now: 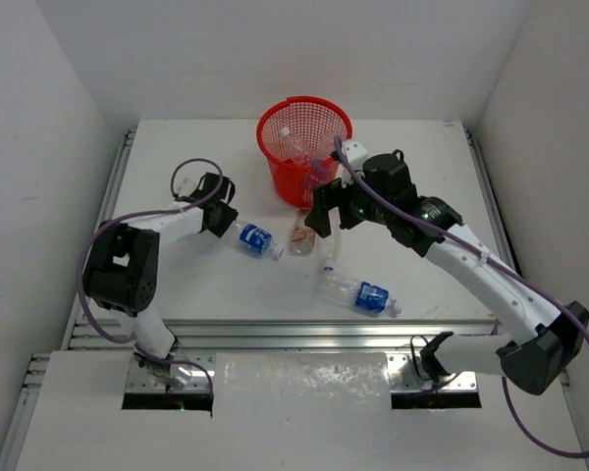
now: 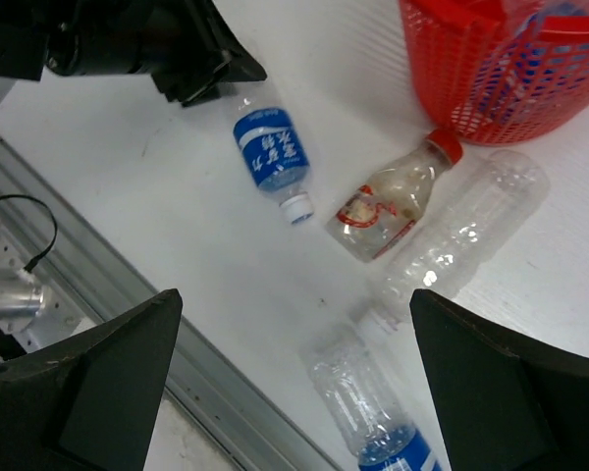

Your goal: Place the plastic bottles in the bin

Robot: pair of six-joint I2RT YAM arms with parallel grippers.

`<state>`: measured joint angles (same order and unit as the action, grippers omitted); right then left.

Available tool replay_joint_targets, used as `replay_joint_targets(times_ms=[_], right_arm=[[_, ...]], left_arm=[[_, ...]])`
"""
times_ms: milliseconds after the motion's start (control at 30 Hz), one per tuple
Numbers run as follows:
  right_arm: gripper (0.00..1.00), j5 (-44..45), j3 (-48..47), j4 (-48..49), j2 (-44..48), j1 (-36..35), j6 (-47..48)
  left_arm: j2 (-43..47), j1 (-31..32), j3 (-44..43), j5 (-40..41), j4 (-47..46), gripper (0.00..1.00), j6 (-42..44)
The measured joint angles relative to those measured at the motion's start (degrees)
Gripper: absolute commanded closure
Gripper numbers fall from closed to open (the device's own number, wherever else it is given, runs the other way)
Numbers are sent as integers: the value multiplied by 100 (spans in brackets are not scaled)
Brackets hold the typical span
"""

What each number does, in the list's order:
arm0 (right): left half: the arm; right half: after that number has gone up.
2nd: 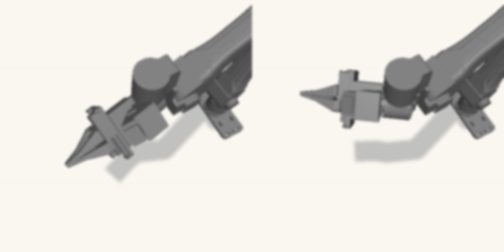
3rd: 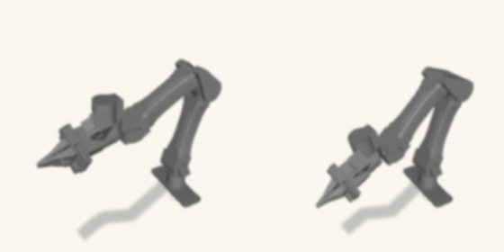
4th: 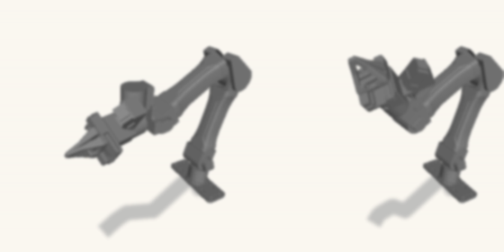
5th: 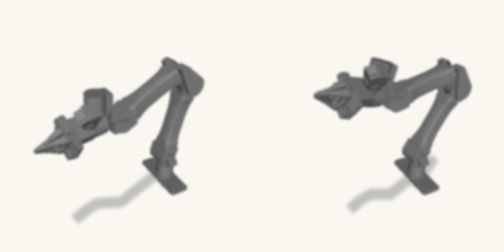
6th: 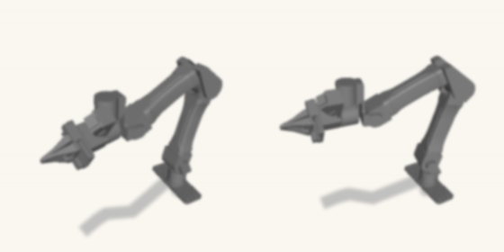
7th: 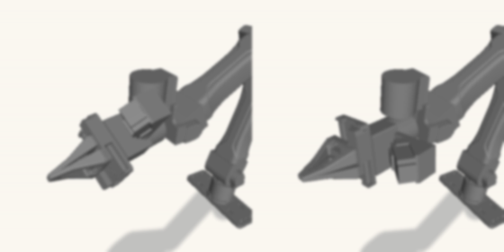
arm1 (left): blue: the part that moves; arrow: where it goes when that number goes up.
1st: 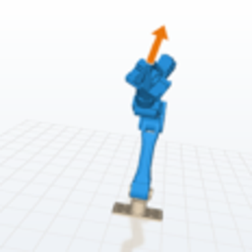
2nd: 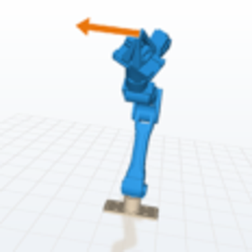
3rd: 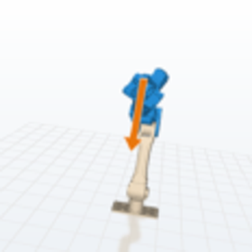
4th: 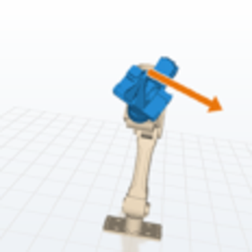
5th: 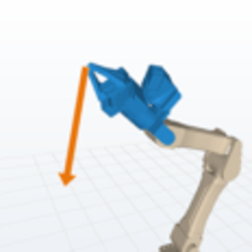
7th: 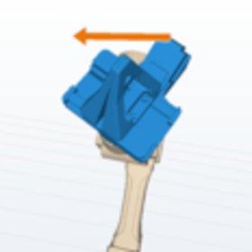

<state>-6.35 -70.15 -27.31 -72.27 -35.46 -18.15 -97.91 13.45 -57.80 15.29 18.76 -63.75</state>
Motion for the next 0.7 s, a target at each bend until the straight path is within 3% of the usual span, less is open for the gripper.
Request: replay_joint_targets(times_ms=[167, 300, 500, 700], right_arm=[[1, -549, 295, 164, 7, -140, -28], [1, -1362, 466, 446, -48, -247, -146], [1, -1921, 636, 1281, -282, -417, -702], [1, -2282, 612, 1893, -833, -614, -1320]], left_arm=[[240, -24, -57, 203, 79, 99, 450], [1563, -15, 684, -262, -365, 100, 1266], [4177, 11, 1878, -2597, -1888, 100, 2184], [4931, 50, 2081, -4507, -3220, 100, 2216]])
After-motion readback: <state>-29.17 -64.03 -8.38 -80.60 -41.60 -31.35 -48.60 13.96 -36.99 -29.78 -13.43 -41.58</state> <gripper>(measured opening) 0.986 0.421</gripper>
